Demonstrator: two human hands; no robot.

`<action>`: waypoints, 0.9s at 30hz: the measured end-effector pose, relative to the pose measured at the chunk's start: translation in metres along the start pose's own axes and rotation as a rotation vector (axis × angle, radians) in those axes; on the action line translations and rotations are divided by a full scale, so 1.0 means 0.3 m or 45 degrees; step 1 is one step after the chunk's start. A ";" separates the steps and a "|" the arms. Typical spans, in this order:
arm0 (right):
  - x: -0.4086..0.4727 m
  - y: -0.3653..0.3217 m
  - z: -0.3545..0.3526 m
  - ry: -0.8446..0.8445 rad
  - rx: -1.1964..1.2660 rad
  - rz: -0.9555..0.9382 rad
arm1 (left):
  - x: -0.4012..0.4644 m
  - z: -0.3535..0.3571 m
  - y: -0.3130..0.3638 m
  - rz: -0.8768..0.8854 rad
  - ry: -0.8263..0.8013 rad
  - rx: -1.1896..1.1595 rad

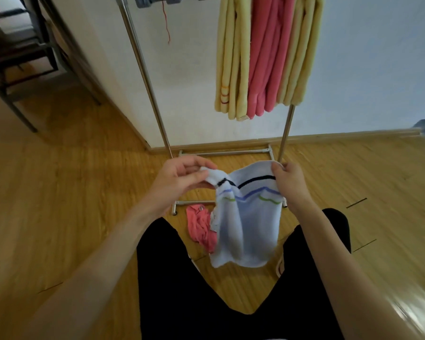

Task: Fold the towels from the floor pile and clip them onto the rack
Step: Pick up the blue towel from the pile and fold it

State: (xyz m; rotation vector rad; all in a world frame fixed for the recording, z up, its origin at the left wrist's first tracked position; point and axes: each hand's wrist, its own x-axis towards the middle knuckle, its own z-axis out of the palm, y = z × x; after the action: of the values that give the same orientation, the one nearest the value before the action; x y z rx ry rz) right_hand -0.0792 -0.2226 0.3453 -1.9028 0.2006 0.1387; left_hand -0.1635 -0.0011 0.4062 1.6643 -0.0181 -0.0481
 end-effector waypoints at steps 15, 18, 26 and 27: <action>-0.108 -0.123 -0.085 -0.538 0.545 -0.152 | 0.071 0.173 0.052 0.499 -0.098 0.544; -0.134 -0.117 -0.088 -0.481 0.606 -0.241 | 0.091 0.203 0.039 0.720 0.043 0.650; -0.163 -0.120 -0.088 -0.448 0.451 -0.508 | 0.114 0.229 0.023 0.771 0.195 0.629; -0.165 -0.121 -0.086 -0.463 0.424 -0.535 | 0.115 0.229 0.021 0.767 0.219 0.613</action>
State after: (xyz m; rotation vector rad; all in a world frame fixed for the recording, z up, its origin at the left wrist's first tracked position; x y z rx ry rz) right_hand -0.1202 -0.2315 0.3971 -1.5183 -0.3990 0.1522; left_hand -0.1320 -0.0713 0.4055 2.0718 -0.4264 0.5959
